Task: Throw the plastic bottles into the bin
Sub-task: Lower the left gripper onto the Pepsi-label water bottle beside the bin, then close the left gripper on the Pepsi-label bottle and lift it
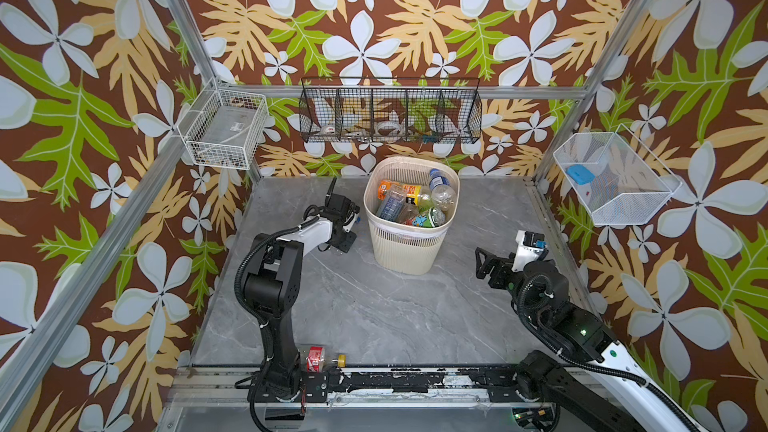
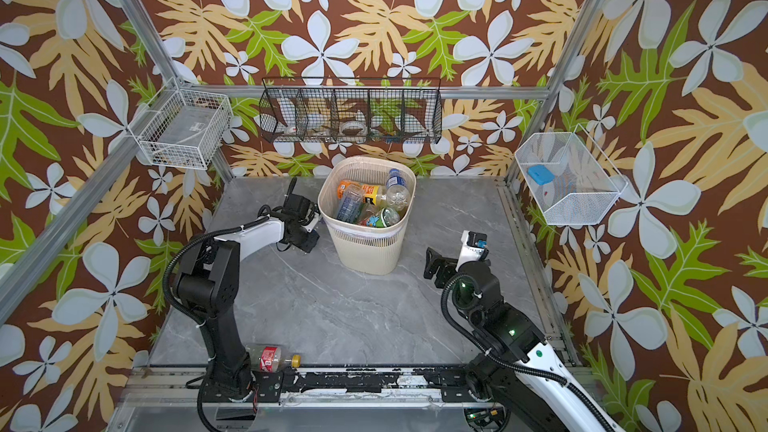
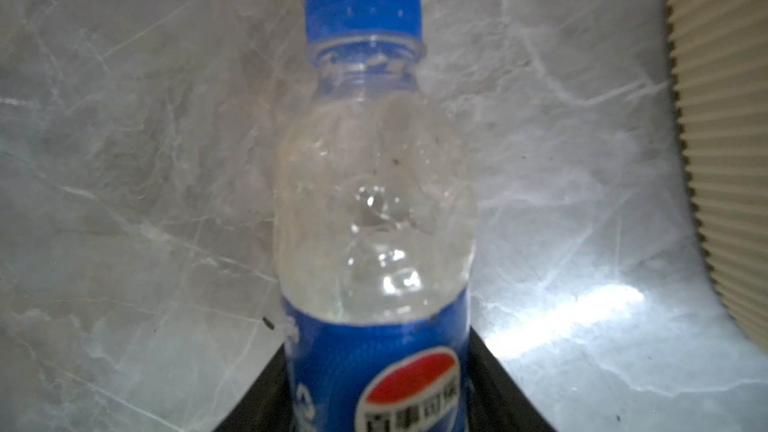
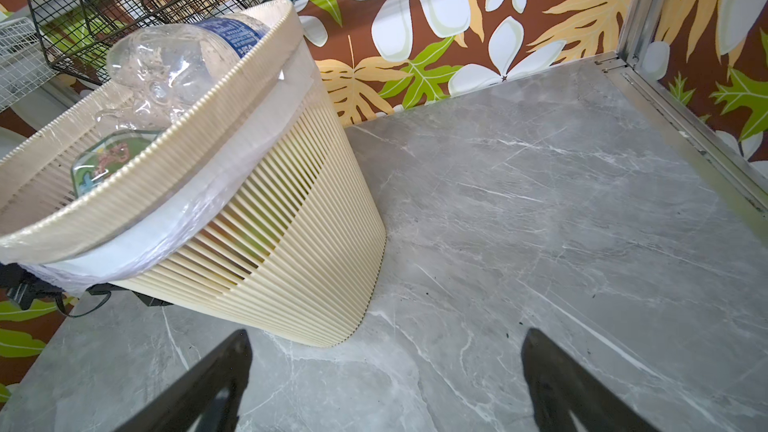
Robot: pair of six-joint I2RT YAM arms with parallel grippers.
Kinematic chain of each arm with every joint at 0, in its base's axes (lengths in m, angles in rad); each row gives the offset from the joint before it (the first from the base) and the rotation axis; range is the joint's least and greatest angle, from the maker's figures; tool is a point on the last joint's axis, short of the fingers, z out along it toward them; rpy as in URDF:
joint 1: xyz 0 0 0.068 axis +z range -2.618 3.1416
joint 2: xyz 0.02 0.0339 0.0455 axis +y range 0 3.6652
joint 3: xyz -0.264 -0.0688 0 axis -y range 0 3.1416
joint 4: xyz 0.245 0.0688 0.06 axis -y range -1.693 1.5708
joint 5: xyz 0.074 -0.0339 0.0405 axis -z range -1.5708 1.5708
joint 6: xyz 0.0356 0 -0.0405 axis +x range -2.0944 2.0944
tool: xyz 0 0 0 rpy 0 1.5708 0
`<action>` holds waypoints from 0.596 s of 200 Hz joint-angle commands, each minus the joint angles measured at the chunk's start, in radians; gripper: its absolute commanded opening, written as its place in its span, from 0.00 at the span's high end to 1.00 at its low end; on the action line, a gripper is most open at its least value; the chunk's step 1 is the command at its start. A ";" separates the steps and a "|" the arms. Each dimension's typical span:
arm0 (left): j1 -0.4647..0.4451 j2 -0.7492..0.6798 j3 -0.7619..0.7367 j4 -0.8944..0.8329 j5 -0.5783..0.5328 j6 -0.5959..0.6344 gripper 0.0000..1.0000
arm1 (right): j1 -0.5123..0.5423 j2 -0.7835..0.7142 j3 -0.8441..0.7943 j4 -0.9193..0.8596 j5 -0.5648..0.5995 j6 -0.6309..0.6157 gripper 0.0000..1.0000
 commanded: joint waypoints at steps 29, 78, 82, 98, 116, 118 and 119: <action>0.003 -0.100 0.001 -0.044 0.016 -0.090 0.55 | 0.001 -0.019 -0.003 0.009 0.016 0.000 0.00; 0.003 -0.403 -0.125 0.060 0.014 -0.284 0.57 | 0.001 -0.031 -0.012 0.014 0.020 0.009 0.00; 0.004 -0.437 -0.148 0.080 0.018 -0.307 0.57 | 0.001 -0.031 -0.012 0.013 0.020 0.010 0.00; 0.004 -0.581 -0.255 0.171 0.063 -0.381 0.57 | 0.001 -0.032 -0.012 0.013 0.019 0.012 0.00; 0.005 -0.749 -0.404 0.314 0.138 -0.456 0.58 | 0.000 -0.037 -0.019 0.016 0.023 0.015 0.00; 0.005 -0.765 -0.418 0.324 0.143 -0.466 0.58 | 0.001 -0.037 -0.020 0.016 0.024 0.015 0.01; 0.005 -0.774 -0.424 0.329 0.144 -0.470 0.58 | 0.001 -0.036 -0.020 0.016 0.026 0.015 0.00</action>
